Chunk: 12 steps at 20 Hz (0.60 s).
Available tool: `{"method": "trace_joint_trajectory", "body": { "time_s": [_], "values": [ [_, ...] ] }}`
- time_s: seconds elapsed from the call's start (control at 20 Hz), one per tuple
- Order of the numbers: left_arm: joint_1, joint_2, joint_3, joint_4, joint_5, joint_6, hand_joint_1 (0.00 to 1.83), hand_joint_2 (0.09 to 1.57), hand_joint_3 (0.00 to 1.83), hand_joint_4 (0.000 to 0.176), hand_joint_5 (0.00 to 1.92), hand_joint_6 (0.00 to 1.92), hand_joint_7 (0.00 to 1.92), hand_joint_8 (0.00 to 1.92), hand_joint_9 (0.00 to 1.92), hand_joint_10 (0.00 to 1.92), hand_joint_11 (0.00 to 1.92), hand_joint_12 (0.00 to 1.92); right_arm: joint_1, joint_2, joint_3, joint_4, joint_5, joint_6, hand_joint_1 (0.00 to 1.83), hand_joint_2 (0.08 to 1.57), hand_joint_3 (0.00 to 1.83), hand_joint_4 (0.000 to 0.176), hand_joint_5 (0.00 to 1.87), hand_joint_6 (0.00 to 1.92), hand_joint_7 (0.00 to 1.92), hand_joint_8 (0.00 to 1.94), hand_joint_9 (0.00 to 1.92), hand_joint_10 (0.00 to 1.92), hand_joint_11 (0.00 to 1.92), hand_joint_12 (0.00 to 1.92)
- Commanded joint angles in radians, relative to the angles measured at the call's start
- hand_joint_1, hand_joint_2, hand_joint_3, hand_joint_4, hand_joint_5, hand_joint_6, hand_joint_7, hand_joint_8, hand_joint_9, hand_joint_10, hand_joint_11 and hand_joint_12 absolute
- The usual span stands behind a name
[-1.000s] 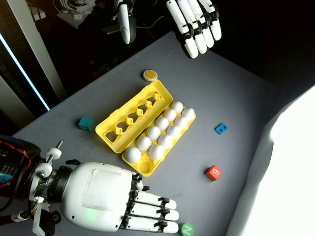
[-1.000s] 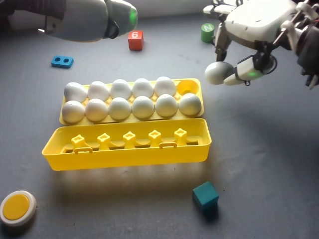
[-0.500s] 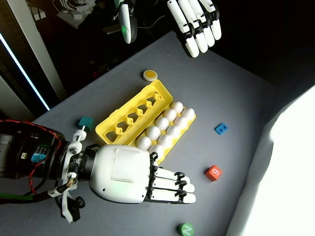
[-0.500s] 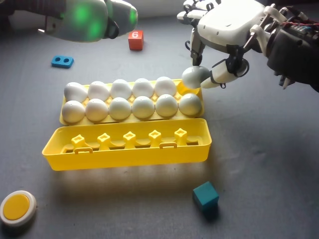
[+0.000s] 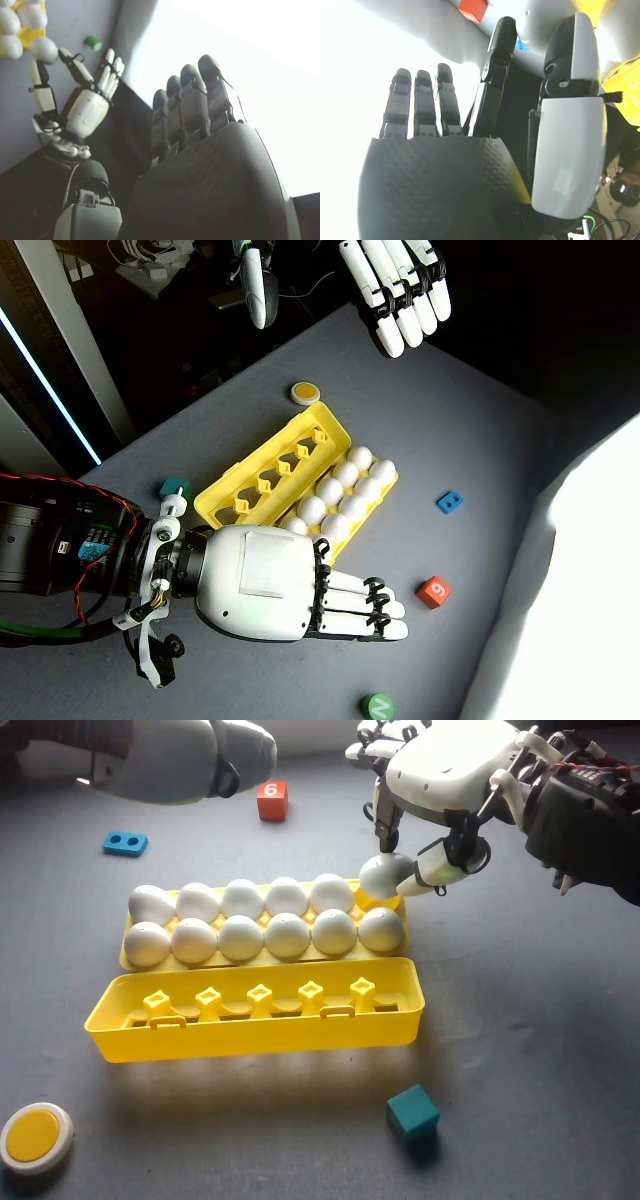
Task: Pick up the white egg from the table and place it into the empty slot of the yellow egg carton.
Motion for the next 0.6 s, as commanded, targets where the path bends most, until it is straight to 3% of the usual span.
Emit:
{"method": "trace_joint_trajectory", "body": {
  "time_s": [0.0,0.2,0.25,0.3,0.35,0.45,0.55],
  "values": [
    [-0.009,0.003,0.001,0.085,0.030,0.004,0.00,1.17,0.00,0.000,0.21,0.00,0.22,0.00,0.20,0.00,0.00,0.39,0.019,0.000,0.006,-0.019,0.104,-0.005,1.10,0.99,0.00,0.176,1.27,0.48,0.19,0.01,0.00,0.00,0.00,0.00],
    [-0.009,0.003,0.001,0.084,0.030,0.004,0.00,1.16,0.00,0.000,0.20,0.00,0.22,0.00,0.18,0.00,0.00,0.36,0.020,-0.001,0.006,-0.019,0.102,-0.013,1.09,1.00,0.00,0.176,1.26,0.52,0.17,0.00,0.00,0.00,0.00,0.00],
    [-0.009,0.003,0.001,0.084,0.030,0.004,0.00,1.17,0.00,0.000,0.21,0.00,0.23,0.00,0.19,0.00,0.00,0.38,0.020,-0.001,0.007,-0.019,0.102,-0.015,0.90,0.86,0.00,0.091,1.03,0.20,0.40,0.02,0.00,0.00,0.00,0.00],
    [-0.009,0.003,0.001,0.084,0.030,0.004,0.00,1.17,0.00,0.000,0.20,0.00,0.21,0.00,0.18,0.00,0.00,0.34,0.020,-0.001,0.008,-0.019,0.102,-0.017,0.75,0.83,0.00,0.119,0.93,0.07,0.44,0.01,0.00,0.00,0.00,0.00],
    [-0.009,0.003,0.001,0.084,0.029,0.004,0.00,1.17,0.00,0.000,0.18,0.00,0.19,0.00,0.16,0.00,0.00,0.31,0.020,-0.002,0.009,-0.019,0.102,-0.017,0.65,0.81,0.00,0.161,0.86,0.01,0.32,0.00,0.00,0.00,0.00,0.00],
    [-0.009,0.003,0.001,0.084,0.029,0.004,0.00,1.17,0.00,0.000,0.20,0.00,0.21,0.00,0.18,0.00,0.00,0.35,0.021,-0.002,0.011,-0.019,0.102,-0.017,0.47,0.83,0.00,0.174,0.64,0.00,0.07,0.00,0.00,0.00,0.00,0.00],
    [-0.009,0.003,0.001,0.084,0.029,0.004,0.00,1.16,0.00,0.000,0.19,0.00,0.21,0.00,0.18,0.00,0.00,0.36,0.021,-0.003,0.012,-0.019,0.103,-0.019,0.42,0.85,0.01,0.176,0.60,0.00,0.05,0.00,0.00,0.00,0.00,0.00]
  ]
}}
